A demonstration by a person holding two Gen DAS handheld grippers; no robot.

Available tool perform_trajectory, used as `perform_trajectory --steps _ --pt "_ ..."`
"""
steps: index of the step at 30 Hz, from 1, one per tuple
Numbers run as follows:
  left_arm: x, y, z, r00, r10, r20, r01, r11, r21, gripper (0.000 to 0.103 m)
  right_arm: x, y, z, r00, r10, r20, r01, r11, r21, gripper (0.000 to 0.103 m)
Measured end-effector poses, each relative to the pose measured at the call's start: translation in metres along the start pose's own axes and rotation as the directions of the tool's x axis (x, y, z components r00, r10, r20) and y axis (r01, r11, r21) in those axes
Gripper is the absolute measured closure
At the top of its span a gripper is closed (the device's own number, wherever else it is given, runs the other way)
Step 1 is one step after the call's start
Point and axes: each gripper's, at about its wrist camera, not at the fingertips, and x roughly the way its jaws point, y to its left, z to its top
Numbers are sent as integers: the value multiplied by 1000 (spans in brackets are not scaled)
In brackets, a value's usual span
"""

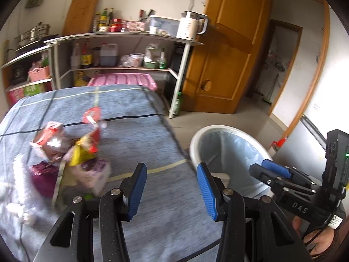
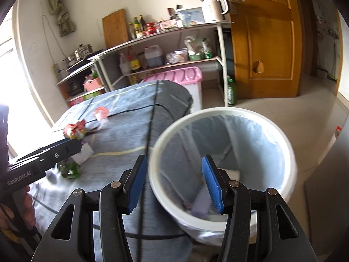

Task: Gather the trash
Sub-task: 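Move both tools back over the trash pile on the table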

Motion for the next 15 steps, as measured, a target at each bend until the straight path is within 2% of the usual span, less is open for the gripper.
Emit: perform_trajectory --steps 7,12,15 --pt "-35 62 -15 994 104 32 -101 990 -94 55 18 48 0 996 89 -22 -90 994 -62 50" --pt "-56 112 -24 978 207 36 -198 965 -171 55 34 81 0 988 148 -47 -152 983 -107 50" --pt "-64 136 -28 970 240 34 -228 950 -212 55 44 99 -1 982 176 -68 -184 974 -130 50"
